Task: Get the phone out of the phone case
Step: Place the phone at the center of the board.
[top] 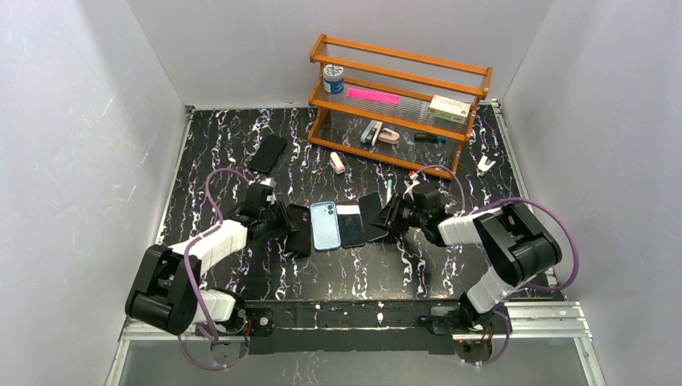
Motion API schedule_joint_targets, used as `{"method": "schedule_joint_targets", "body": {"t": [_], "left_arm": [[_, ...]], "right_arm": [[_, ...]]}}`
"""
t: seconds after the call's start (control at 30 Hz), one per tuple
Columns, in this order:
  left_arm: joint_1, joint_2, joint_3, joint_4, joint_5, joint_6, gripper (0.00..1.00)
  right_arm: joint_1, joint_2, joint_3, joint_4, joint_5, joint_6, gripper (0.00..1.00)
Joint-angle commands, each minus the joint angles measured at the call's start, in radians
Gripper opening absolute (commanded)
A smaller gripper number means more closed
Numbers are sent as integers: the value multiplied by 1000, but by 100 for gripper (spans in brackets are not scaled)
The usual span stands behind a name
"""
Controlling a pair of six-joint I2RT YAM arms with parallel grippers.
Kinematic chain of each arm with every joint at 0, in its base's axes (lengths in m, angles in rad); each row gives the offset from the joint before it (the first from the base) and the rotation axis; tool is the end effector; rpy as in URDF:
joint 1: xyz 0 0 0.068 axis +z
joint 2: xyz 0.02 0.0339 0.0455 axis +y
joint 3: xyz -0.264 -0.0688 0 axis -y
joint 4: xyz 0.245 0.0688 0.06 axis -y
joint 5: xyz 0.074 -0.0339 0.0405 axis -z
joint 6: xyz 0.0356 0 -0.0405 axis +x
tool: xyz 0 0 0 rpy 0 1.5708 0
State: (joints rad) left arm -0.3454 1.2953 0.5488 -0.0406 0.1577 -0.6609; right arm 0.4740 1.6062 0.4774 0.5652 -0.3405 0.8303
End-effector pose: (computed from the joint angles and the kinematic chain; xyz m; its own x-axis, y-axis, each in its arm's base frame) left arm 0.2294 -0.0885 0.1679 -0.7954 -0.3580 -0.4890 -0.0628 0.8512 -0.5211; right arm 0.2431 0.1381 0.1241 -0.8237 0.3594 -0.4386 -0.1089 0.6589 0.7443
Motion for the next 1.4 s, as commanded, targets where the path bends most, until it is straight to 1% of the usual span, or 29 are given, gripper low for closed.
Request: {"method": "schedule_joint_targets", "body": {"t": [0.0, 0.13, 0.23, 0.33, 0.6, 0.77, 1.0, 1.07, 1.17, 1.2, 1.37], "left_arm": [[-9, 49, -49, 103, 3, -52, 15], [-9, 64, -41, 78, 2, -36, 18], [-8, 55, -26, 15, -36, -9, 25], [-9, 53, -6, -42, -78, 15, 35], [-9, 48, 3, -89, -119, 33, 61], [-9, 58, 13, -102, -134, 37, 77], [-9, 56, 32, -129, -144, 43, 96], [-9, 51, 37, -136, -145, 46, 98], [-7, 43, 41, -147, -144, 51, 98], [-7, 41, 43, -151, -172, 50, 98], [-7, 12, 54, -177, -201, 59, 98]], "right_arm": [[9, -15, 48, -111, -7, -54, 37], [10, -45, 71, -216, 31, -108, 45], [10, -61, 96, -300, 64, -158, 51], [9, -67, 125, -381, 90, -198, 59], [12, -75, 164, -507, 145, -250, 69], [23, -57, 195, -527, 154, -268, 76], [69, -29, 228, -542, 146, -257, 80], [85, -27, 238, -557, 149, -254, 82], [116, -24, 262, -614, 172, -254, 84], [126, -22, 269, -626, 184, -254, 85], [174, -7, 300, -715, 230, -259, 89]]}}
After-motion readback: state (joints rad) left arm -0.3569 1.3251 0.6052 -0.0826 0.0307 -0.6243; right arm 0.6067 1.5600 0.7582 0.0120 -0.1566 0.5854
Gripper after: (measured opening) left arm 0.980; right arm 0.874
